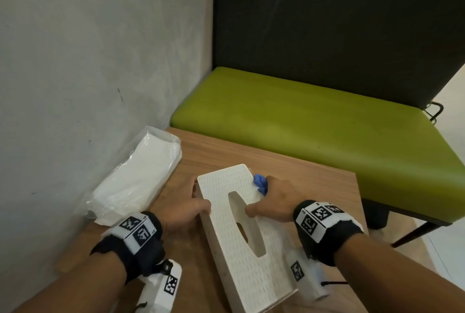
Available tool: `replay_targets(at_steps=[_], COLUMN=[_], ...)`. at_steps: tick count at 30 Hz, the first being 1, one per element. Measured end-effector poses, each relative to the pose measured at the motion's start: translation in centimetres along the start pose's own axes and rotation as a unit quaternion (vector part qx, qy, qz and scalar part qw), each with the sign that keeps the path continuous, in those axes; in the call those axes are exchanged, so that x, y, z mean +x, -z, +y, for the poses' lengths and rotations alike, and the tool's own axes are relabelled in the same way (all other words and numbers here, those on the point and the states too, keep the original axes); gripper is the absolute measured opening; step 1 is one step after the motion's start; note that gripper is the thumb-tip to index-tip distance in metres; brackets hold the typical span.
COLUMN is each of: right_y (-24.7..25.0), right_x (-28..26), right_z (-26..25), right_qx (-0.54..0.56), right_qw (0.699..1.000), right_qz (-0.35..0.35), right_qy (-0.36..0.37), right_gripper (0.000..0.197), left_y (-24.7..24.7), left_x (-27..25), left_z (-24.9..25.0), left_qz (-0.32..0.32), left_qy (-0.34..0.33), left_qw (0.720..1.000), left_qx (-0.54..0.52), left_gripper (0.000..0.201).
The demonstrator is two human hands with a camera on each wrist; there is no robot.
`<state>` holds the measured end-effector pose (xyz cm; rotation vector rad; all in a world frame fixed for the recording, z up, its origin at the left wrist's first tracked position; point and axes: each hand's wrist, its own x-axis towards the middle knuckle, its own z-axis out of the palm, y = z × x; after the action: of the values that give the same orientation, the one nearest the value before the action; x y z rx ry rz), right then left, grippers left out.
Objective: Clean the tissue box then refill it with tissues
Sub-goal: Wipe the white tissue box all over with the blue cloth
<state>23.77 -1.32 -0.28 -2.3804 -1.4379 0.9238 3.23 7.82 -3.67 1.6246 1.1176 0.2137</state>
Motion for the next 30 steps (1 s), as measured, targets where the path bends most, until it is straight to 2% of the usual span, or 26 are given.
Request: replay_targets(at_steps=[2, 4, 5, 7, 10, 14, 17, 21, 25, 27, 30], right_y=[0.2, 0.7, 1.0, 1.5, 1.9, 2.1, 2.7, 4.9, 6.3, 6.5, 6.3], right_x=[0.4, 0.6, 0.6, 0.6, 0.5, 0.5, 0.9, 0.9, 0.7, 0.9, 1.1], right_z=[0.5, 0.9, 1.1, 1.4, 1.4, 1.8, 2.5, 1.9, 0.0, -1.1, -2.8], right_qx=[0.000, -0.003, -0.005, 0.006, 0.048, 0.077, 0.077, -0.042, -0.125, -0.129, -0.138], right_qw=[1.000, 1.000, 1.000, 0.999, 0.996, 0.992, 0.996, 0.998, 0.985, 0.980, 0.975], right_qz=[-0.002, -0.012, -0.019, -0.040, -0.079, -0.096, -0.048, 0.028, 0.102, 0.130, 0.136], right_qy=[-0.011, -0.012, -0.011, -0.011, -0.014, -0.007, 0.006, 0.036, 0.068, 0.082, 0.110], right_gripper=[0.052, 0.047, 0.042, 0.034, 0.035, 0.040, 0.042, 0.024, 0.011, 0.008, 0.012], left_y=[0.6, 0.7, 0.7, 0.9, 1.6, 1.8, 2.1, 2.4, 2.2, 1.9, 1.3], left_x=[-0.5, -0.9, -1.2, -1.5, -1.2, -1.1, -1.4, -1.4, -0.8, -0.3, 0.1], left_z=[-0.4, -0.7, -0.6, -0.7, -0.7, 0.4, 0.7, 2.3, 5.0, 6.1, 7.6], left_qz=[-0.030, -0.043, -0.033, 0.019, 0.053, 0.051, 0.047, 0.048, 0.051, 0.038, 0.026], left_qy=[-0.061, -0.107, -0.125, -0.196, -0.306, -0.375, -0.367, -0.300, -0.228, -0.184, -0.125], left_qw=[0.997, 0.982, 0.963, 0.903, 0.839, 0.800, 0.796, 0.831, 0.847, 0.852, 0.858], left_qx=[0.042, 0.152, 0.236, 0.381, 0.448, 0.466, 0.479, 0.465, 0.478, 0.488, 0.498], left_gripper=[0.087, 0.116, 0.129, 0.142, 0.140, 0.096, 0.084, 0.077, 0.062, 0.066, 0.074])
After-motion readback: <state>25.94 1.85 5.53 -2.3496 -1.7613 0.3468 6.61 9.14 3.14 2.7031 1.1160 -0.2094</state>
